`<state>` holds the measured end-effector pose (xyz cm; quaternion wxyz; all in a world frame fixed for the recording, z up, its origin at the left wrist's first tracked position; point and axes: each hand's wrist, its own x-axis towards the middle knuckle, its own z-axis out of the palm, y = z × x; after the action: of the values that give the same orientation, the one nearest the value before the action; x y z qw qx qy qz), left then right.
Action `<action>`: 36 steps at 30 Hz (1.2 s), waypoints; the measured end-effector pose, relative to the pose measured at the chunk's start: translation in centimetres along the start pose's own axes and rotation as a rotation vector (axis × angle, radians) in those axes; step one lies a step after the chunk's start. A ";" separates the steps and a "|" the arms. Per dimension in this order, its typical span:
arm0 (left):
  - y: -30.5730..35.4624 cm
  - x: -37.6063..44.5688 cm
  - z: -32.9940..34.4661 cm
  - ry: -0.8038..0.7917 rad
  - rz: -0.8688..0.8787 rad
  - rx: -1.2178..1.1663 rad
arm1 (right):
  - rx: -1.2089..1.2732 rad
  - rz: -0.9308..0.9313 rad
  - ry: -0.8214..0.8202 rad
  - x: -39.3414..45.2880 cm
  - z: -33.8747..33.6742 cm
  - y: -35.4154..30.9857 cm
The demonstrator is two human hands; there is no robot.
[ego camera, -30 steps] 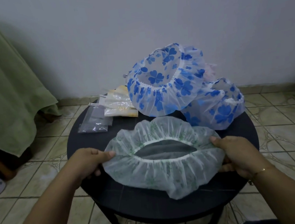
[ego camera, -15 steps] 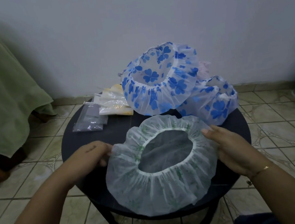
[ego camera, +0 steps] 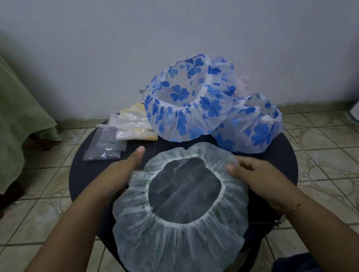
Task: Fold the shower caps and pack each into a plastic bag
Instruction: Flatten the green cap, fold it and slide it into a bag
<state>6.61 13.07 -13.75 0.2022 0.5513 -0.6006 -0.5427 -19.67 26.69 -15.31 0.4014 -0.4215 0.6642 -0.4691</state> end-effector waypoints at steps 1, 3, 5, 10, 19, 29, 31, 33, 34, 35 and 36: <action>0.1 0.1 0.1 -0.033 -0.013 0.016 | 0.034 -0.007 -0.025 0.0 0.1 -0.1; 0.1 0.0 0.4 -0.058 -0.020 0.056 | 0.118 0.020 -0.056 0.1 0.0 0.2; -0.2 -0.3 0.4 -0.052 -0.020 0.060 | 0.110 0.079 -0.031 0.2 -0.3 0.5; -1.2 -1.0 0.1 -0.018 -0.046 -0.044 | -0.018 0.203 -0.008 0.0 -1.4 0.4; -2.7 -1.3 -1.5 0.049 -0.030 -0.041 | 0.131 0.220 0.189 0.6 -0.8 0.7; -3.2 -1.0 -2.1 0.198 -0.004 0.181 | 0.002 0.069 0.279 0.4 -0.5 0.2; -3.0 -1.1 -2.2 0.206 0.000 0.248 | -0.060 0.080 0.258 0.0 -0.5 -0.3; -2.7 -1.5 -2.4 0.188 -0.031 0.354 | -0.218 0.121 0.225 -0.4 -0.6 -0.7; -2.6 -1.7 -2.6 0.180 -0.046 0.420 | -0.284 0.142 0.207 -0.6 -0.6 -0.7; -2.6 -1.9 -2.8 0.168 -0.052 0.455 | -0.329 0.160 0.186 -0.8 -0.6 -0.8; -2.6 -2.1 -2.9 0.154 -0.042 0.450 | -0.353 0.175 0.162 -0.9 -0.6 -0.8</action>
<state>10.80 14.19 -14.32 0.1082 0.6345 -0.6777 -0.3556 -19.76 27.55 -14.24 0.3057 -0.3869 0.8003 -0.3412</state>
